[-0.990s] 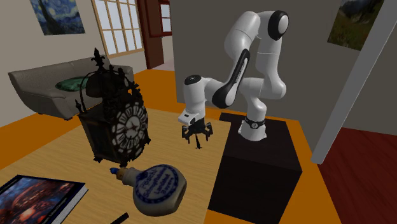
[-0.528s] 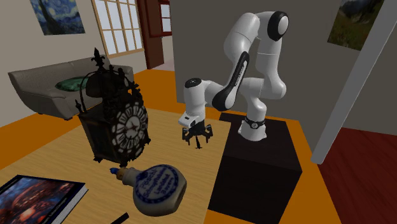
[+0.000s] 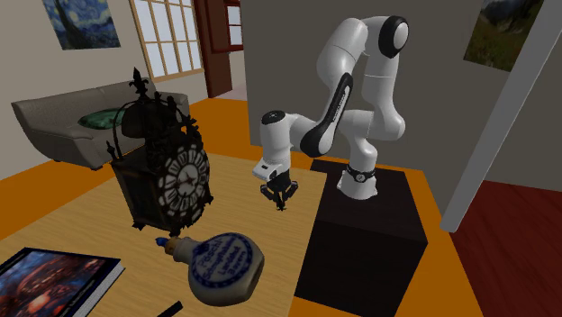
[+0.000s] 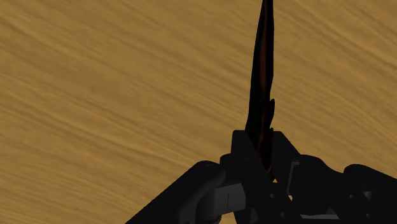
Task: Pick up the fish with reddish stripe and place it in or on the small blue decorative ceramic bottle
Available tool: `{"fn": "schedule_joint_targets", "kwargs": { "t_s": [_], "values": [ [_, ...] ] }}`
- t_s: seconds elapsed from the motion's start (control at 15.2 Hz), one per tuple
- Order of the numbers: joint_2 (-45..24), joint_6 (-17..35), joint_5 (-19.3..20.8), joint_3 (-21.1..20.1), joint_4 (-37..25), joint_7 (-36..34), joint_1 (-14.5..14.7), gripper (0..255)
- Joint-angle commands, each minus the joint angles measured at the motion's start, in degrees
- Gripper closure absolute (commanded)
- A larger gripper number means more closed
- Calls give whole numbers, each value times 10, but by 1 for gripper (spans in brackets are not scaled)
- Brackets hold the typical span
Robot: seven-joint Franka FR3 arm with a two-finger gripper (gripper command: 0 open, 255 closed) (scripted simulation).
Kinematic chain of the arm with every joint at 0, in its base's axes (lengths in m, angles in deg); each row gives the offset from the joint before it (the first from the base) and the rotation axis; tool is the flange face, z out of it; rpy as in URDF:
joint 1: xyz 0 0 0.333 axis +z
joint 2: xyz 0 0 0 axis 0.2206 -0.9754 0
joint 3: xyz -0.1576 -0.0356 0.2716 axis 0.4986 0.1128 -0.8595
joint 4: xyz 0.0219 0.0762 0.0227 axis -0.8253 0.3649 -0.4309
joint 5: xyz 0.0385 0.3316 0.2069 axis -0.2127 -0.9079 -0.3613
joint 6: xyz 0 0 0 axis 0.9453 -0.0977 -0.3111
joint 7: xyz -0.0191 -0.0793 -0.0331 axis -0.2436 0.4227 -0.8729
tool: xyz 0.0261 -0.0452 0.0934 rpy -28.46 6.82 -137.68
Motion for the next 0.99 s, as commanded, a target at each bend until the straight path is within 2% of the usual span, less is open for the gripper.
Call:
{"fn": "schedule_joint_targets", "kwargs": {
  "t_s": [0.0,0.2,0.92],
  "values": [
    [0,0,0,0,0,0,0,255],
    [0,0,0,0,0,0,0,255],
    [82,-99,48,-10,-26,-35,-7,255]
  ]
}}
